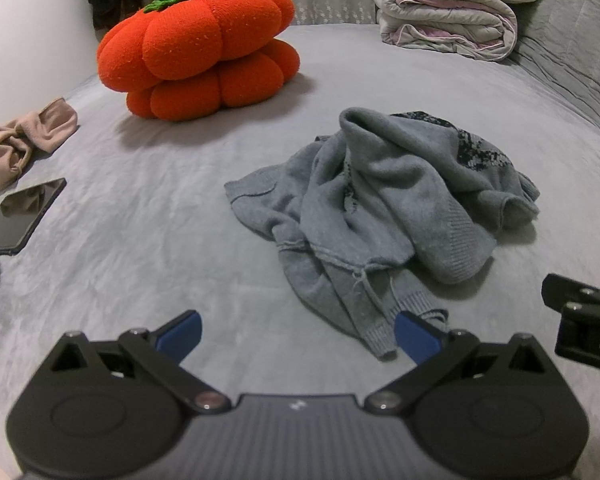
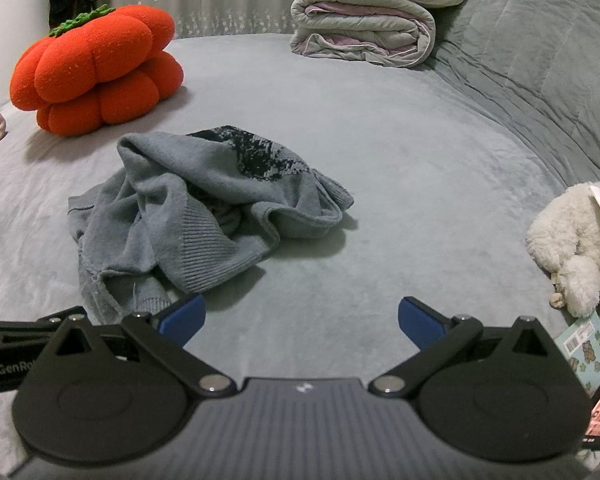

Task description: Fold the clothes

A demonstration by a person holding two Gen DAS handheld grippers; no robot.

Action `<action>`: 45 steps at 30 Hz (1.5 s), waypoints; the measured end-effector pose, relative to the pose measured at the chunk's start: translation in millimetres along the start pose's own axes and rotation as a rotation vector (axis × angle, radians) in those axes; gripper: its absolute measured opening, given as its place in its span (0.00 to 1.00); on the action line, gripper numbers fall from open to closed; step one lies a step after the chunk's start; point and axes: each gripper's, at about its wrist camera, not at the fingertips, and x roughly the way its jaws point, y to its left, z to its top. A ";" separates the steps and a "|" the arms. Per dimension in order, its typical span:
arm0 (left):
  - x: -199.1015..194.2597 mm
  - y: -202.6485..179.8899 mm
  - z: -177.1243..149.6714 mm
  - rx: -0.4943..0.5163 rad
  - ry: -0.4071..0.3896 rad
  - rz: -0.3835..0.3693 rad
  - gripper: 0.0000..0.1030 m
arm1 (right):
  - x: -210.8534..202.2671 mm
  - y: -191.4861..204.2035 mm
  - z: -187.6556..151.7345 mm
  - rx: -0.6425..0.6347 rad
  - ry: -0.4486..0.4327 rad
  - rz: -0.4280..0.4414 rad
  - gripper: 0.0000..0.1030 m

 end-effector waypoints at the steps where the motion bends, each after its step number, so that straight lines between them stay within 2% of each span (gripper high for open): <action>1: -0.1 0.0 -0.2 0.000 0.000 0.000 1.00 | 0.0 0.0 -0.1 0.000 0.000 0.001 1.00; 16: 1.0 -0.9 4.3 0.003 0.002 -0.003 1.00 | 1.3 0.4 0.9 -0.007 0.004 0.007 1.00; 29: 8.2 -14.1 48.1 0.098 -0.001 0.001 1.00 | 9.1 -3.0 30.6 -0.058 0.008 0.036 1.00; 37: 43.6 -15.4 62.9 0.106 0.008 -0.002 1.00 | 44.7 -6.8 55.1 -0.045 0.064 0.089 1.00; 42: 70.0 -15.0 61.2 0.120 -0.009 -0.019 1.00 | 75.9 -5.1 53.0 -0.046 0.084 0.130 1.00; 45: 88.5 -16.1 59.9 0.122 0.008 -0.028 1.00 | 95.1 -5.1 52.2 -0.031 0.120 0.163 1.00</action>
